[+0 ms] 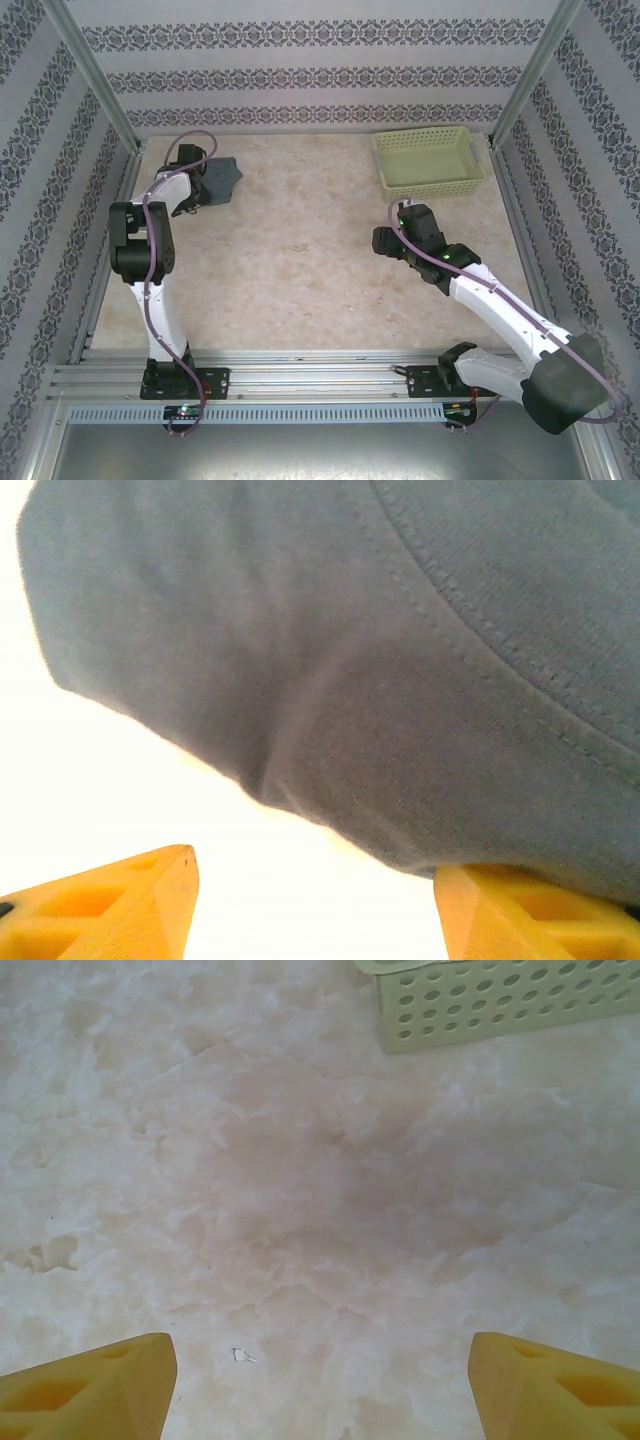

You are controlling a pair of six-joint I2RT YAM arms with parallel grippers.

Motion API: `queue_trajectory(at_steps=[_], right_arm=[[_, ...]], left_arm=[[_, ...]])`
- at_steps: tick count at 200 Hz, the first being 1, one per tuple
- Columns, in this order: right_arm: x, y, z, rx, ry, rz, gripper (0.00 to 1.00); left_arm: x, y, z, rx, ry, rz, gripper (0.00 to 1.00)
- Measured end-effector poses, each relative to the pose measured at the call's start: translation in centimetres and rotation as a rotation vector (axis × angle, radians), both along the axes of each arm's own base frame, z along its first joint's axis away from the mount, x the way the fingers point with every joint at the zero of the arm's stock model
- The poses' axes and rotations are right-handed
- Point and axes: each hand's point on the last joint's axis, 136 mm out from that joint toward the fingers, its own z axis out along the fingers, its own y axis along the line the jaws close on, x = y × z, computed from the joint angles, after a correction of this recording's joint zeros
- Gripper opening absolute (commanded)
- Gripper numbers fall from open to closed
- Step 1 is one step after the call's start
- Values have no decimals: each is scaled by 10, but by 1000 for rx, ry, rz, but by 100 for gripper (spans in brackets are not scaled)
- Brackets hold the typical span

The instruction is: Fold the inside-out t-shirt

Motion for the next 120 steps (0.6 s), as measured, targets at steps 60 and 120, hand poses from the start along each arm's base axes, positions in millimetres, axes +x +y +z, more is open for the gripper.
queue_trajectory(at_steps=[60, 120], right_arm=[[9, -43, 7, -75, -78, -105, 90], [21, -109, -59, -352, -117, -196, 98]], left_arm=[[-57, -29, 56, 15, -221, -54, 100], [-121, -32, 35, 118, -383, -113, 100]])
